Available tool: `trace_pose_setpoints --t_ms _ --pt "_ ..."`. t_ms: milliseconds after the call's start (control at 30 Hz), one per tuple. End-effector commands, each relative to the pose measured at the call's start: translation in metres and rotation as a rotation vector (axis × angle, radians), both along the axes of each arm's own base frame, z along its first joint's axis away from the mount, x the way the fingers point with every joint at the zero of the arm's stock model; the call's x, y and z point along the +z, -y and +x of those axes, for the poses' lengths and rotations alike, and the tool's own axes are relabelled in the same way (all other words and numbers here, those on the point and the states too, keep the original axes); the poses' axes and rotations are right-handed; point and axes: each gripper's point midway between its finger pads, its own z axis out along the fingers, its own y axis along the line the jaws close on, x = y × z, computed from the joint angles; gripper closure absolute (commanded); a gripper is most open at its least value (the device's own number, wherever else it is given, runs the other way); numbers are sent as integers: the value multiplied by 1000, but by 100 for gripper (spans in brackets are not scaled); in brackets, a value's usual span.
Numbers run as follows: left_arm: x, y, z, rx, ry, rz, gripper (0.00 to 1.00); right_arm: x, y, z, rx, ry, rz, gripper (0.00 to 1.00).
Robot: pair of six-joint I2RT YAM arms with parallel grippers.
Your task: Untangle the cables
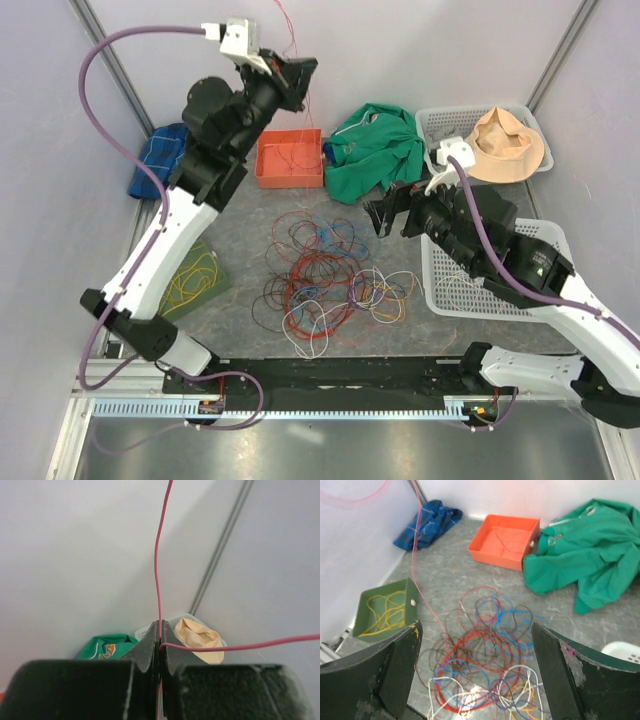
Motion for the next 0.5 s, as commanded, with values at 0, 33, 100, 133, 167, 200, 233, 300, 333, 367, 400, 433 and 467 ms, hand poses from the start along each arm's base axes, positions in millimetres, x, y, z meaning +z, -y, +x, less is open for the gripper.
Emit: trace_pose_setpoints --t_ms 0,33,100,133,167,200,233,300,333,367,400,433,467 --pt "-30 -20 62 104 -160 -27 98 -15 12 -1 -49 35 74 2" --pt "-49 -16 84 103 -197 -17 98 -22 11 -2 -43 27 89 2" --pt "-48 -27 107 126 -202 -43 98 -45 10 -6 -28 19 101 2" --pt "-51 -26 116 114 -196 -44 98 -53 10 -6 -28 10 108 2" --pt "-70 -24 137 126 -220 -33 98 -70 9 -6 -33 -6 99 2" --pt "-69 -31 148 142 -210 -38 98 -78 9 -5 -36 -15 94 2" --pt "-68 -31 156 141 -187 -44 98 -85 8 -5 -35 -24 86 2" --pt "-83 -36 183 165 -188 -40 98 -108 6 -4 -39 -54 61 2" --pt "-86 -36 193 165 -175 -47 98 -120 6 -3 -43 -68 44 2" --pt "-86 -38 200 169 -164 -52 98 -127 5 -2 -48 -77 31 2" --pt "-95 -41 217 180 -161 -51 98 -130 5 -1 -52 -82 26 2" --pt "-99 -41 224 177 -159 -48 98 -135 5 0 -59 -85 14 2" --pt "-95 -43 229 180 -129 -55 98 -139 5 2 -64 -91 1 2"
